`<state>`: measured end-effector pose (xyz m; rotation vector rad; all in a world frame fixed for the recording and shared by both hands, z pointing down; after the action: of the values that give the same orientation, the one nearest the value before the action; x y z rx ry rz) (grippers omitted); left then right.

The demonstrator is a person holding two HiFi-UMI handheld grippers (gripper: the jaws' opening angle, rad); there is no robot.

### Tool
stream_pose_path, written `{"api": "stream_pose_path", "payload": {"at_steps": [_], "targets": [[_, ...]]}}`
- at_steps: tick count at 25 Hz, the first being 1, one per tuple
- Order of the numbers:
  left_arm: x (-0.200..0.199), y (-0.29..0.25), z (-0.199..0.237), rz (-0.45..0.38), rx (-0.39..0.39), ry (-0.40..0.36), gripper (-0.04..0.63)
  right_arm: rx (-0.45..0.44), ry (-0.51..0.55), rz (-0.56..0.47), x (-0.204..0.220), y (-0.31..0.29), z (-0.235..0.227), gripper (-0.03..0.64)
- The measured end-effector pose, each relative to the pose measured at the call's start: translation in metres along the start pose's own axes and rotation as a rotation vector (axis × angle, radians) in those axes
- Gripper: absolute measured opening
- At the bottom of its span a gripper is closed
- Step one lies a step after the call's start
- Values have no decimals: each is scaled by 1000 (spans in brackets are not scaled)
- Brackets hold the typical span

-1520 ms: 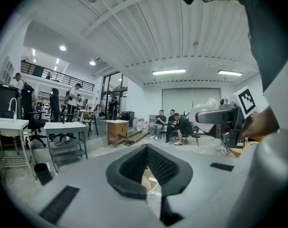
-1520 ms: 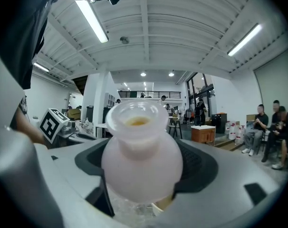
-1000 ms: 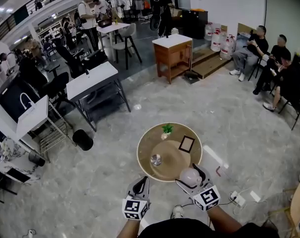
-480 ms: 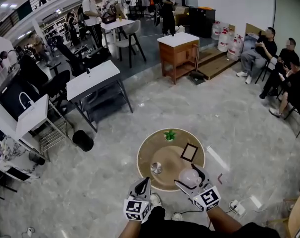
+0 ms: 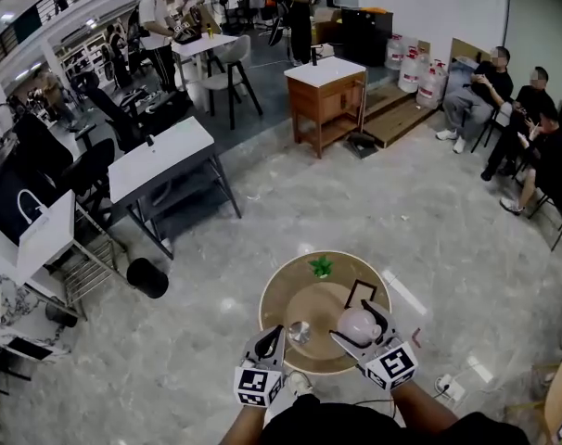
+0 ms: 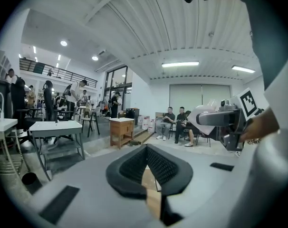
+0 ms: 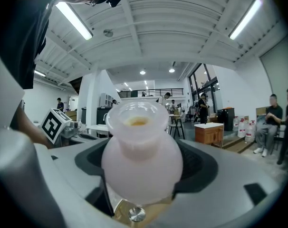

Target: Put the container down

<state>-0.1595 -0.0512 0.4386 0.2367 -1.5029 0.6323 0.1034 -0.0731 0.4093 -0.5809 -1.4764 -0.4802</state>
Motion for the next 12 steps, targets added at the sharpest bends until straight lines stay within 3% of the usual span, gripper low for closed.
{"api": "stream_pose_path", "payload": {"at_steps": [12], "targets": [[-2,-48,74,12,81,14,-3,72,-8,75,2,-73,-14,405]]}}
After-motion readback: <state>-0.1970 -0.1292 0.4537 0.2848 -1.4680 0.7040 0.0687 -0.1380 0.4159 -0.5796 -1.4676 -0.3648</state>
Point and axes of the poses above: the fingertips, and each gripper's own axes: y backward along the fingers, z to its left, x out of its underside, the point moved 10 cm from there along y, backward along the fingers, and after that the axes turned 4 degrees about x, right-handed, at the moved point
